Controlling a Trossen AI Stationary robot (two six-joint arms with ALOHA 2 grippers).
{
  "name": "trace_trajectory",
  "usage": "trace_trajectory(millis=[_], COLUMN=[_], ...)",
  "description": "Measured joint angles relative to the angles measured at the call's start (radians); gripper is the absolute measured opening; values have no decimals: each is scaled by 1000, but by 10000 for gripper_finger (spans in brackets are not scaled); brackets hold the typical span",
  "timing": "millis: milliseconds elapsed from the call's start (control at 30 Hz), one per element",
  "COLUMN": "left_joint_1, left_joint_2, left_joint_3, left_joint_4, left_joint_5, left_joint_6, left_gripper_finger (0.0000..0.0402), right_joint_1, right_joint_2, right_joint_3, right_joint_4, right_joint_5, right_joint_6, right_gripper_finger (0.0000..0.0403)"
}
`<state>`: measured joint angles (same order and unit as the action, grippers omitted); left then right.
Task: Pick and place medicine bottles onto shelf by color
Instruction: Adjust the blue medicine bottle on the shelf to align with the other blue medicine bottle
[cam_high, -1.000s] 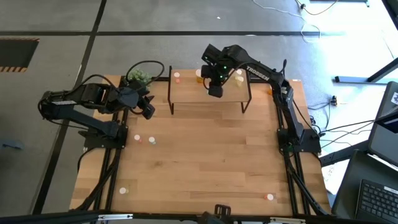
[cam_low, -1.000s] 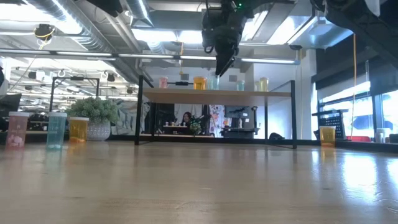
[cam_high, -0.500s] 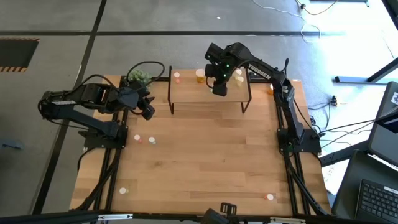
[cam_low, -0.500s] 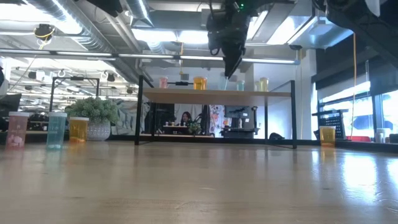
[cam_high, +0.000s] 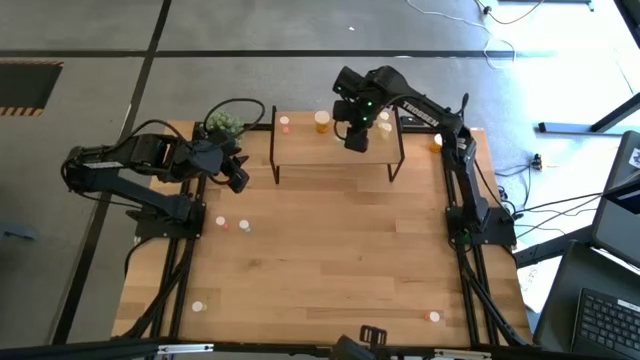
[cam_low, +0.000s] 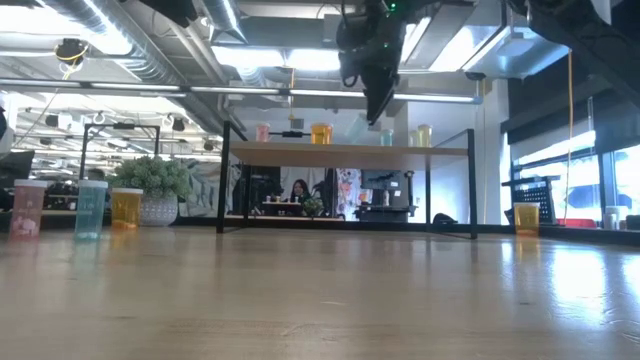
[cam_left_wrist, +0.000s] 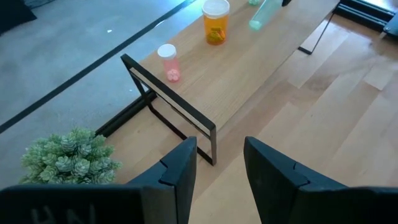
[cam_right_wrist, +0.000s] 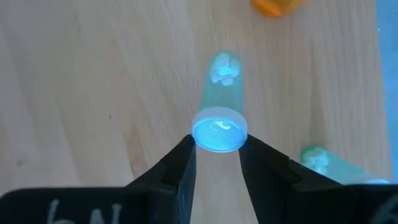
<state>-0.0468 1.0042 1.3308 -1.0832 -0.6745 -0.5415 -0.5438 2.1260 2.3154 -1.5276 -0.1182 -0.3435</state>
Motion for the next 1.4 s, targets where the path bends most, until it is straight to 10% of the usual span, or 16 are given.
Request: trace_trajectory(millis=[1100, 1400], left_joint_1=[0, 0], left_joint_2=[0, 0], left_joint_3=[0, 0], left_joint_4=[0, 0], left_joint_5=[0, 0], left_joint_6=[2, 1], left_gripper_finger=[128, 128], right_joint_1=[-14, -14], right_joint_2=[-64, -64], right_joint_3=[10, 10], right_joint_4=[-29, -14], right_joint_5=[46, 20], right_joint_6=[21, 24], right_gripper_finger=[123, 179])
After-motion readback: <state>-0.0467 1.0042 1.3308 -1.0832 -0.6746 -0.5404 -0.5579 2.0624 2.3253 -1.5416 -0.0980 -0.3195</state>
